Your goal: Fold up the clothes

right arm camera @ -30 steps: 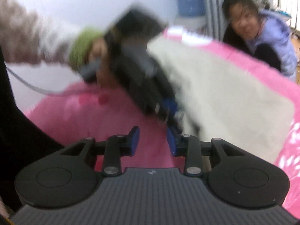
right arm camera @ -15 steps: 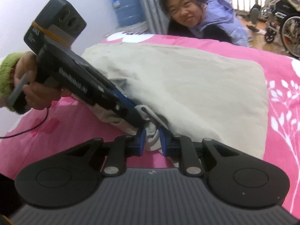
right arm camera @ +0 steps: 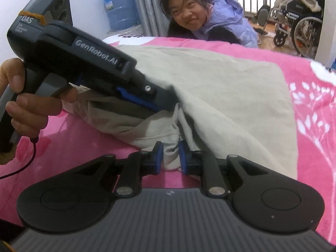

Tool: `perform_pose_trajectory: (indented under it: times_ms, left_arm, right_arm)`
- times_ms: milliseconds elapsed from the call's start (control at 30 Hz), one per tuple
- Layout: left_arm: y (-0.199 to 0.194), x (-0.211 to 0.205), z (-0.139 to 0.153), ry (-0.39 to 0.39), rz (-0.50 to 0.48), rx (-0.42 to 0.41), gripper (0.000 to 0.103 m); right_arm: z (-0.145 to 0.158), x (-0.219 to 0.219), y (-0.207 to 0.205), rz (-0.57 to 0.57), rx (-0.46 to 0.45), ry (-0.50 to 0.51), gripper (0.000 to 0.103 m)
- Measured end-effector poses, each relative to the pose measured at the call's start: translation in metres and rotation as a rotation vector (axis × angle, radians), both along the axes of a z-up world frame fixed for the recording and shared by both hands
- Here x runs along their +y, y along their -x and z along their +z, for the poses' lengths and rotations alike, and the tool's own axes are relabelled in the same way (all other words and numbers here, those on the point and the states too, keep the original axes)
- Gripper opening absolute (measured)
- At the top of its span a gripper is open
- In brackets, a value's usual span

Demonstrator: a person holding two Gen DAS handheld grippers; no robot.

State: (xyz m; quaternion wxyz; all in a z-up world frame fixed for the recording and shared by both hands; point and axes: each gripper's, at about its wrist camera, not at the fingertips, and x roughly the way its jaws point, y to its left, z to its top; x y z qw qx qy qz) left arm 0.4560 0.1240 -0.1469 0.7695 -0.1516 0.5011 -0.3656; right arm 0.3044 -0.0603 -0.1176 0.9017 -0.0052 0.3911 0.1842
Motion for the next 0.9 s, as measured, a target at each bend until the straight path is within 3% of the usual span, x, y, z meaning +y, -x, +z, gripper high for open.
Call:
perform_pose_trajectory:
  times_ms: [133, 333, 533, 667, 800, 900]
  left_arm:
    - [-0.001, 0.001, -0.001, 0.002, -0.020, 0.015, 0.030]
    - [0.017, 0.004, 0.005, -0.068, -0.060, 0.005, 0.046]
    - [0.028, 0.005, -0.001, -0.085, -0.035, -0.022, 0.049]
    - [0.025, 0.004, -0.007, -0.051, 0.015, 0.003, 0.060]
    - [0.019, 0.005, -0.015, 0.003, 0.113, 0.018, 0.060]
    - [0.016, 0.012, -0.014, 0.094, 0.197, 0.029, 0.059]
  right_arm:
    - [0.006, 0.003, -0.004, -0.016, -0.040, -0.028, 0.017]
    - [-0.013, -0.006, -0.026, -0.096, 0.057, -0.119, 0.015]
    - [-0.012, -0.007, -0.021, -0.111, 0.058, -0.123, 0.015]
    - [-0.012, -0.005, -0.014, -0.137, 0.048, -0.121, 0.015]
    - [-0.012, -0.001, -0.009, -0.156, 0.038, -0.112, 0.015]
    - [-0.010, 0.001, -0.008, -0.155, 0.038, -0.100, 0.015]
